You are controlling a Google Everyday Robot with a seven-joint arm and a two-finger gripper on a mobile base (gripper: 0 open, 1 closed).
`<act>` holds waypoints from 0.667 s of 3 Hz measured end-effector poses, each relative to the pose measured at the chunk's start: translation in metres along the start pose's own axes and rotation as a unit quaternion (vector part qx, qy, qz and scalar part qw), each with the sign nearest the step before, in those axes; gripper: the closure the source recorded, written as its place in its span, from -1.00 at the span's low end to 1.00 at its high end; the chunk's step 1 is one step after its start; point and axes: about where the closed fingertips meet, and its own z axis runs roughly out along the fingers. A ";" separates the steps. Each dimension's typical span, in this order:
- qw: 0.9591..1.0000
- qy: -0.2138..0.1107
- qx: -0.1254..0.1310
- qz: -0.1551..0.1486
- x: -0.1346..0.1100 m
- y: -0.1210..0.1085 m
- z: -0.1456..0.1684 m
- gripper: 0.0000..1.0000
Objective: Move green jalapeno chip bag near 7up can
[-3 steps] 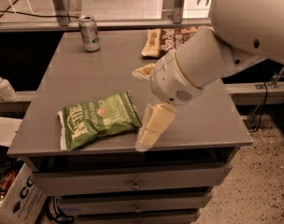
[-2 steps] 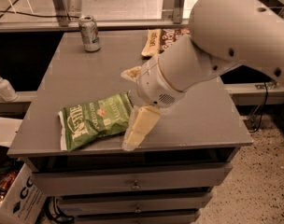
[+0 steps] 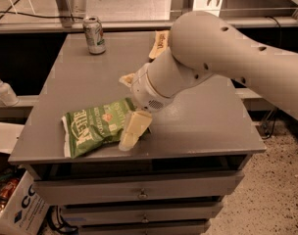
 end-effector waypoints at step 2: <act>1.000 0.006 0.007 0.010 0.011 -0.022 0.019 -0.16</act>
Offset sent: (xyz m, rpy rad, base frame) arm 0.0366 0.0039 -0.0225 0.0004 0.0113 -0.0476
